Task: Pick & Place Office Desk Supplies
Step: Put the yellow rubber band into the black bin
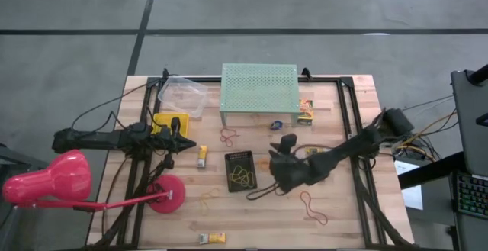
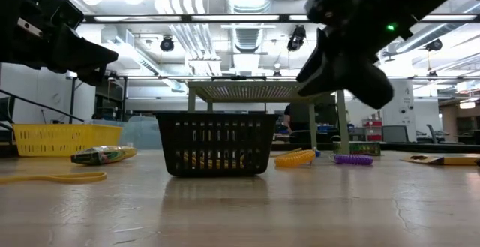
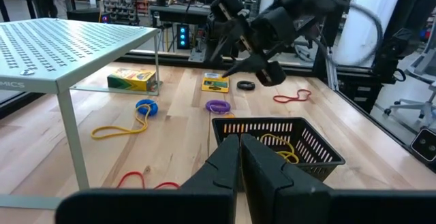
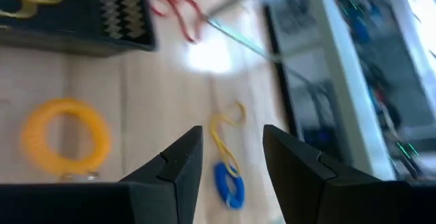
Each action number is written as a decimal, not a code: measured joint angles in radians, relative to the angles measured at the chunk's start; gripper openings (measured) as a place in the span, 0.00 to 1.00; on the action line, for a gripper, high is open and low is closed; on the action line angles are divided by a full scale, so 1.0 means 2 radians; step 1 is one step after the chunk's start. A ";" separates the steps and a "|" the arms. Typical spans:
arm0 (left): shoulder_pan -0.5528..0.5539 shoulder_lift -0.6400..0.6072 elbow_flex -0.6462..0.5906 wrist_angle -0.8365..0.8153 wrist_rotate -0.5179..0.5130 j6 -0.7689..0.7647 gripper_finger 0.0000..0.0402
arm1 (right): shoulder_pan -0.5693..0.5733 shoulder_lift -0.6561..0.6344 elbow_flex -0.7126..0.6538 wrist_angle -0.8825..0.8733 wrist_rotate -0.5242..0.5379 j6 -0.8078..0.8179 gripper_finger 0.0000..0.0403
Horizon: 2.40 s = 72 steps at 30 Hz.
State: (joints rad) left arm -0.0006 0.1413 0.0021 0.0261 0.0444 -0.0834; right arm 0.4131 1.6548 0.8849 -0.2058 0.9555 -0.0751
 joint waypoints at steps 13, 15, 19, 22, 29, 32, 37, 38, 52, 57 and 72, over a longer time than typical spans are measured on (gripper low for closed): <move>0.000 0.000 0.000 0.000 0.000 0.000 0.06 | -0.093 -0.075 -0.167 0.303 -0.119 -0.211 0.38; 0.000 0.000 0.000 0.000 0.000 0.000 0.06 | -0.100 -0.067 -0.165 0.301 -0.109 -0.204 0.38; 0.000 0.000 0.000 0.000 0.000 0.000 0.06 | -0.104 -0.043 -0.145 0.303 -0.089 -0.190 0.38; 0.000 0.000 0.000 0.001 0.000 0.000 0.06 | -0.104 -0.019 -0.136 0.302 -0.075 -0.189 0.38; 0.000 0.004 0.000 0.000 0.000 0.000 0.06 | -0.104 0.039 -0.125 0.302 -0.054 -0.165 0.37; 0.000 0.004 0.000 0.000 0.000 0.000 0.06 | -0.105 0.057 -0.120 0.304 -0.030 -0.153 0.37; 0.000 0.008 0.000 0.000 0.000 0.000 0.06 | -0.114 0.066 -0.108 0.287 -0.027 -0.134 0.36; 0.000 0.008 0.000 -0.001 0.000 0.000 0.06 | -0.121 0.063 -0.105 0.276 -0.044 -0.122 0.36; 0.000 0.011 0.000 0.000 0.000 0.000 0.06 | -0.162 0.041 -0.096 0.234 -0.126 -0.064 0.36; 0.000 0.012 0.000 0.000 0.000 0.000 0.06 | -0.164 0.040 -0.064 0.171 -0.126 -0.034 0.36; 0.000 0.012 0.000 0.000 0.000 0.000 0.06 | -0.191 0.041 -0.015 0.041 -0.189 0.015 0.34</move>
State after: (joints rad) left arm -0.0006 0.1662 0.0017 0.0265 0.0444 -0.0834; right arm 0.0311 1.7367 0.8551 -0.1240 0.5778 -0.0444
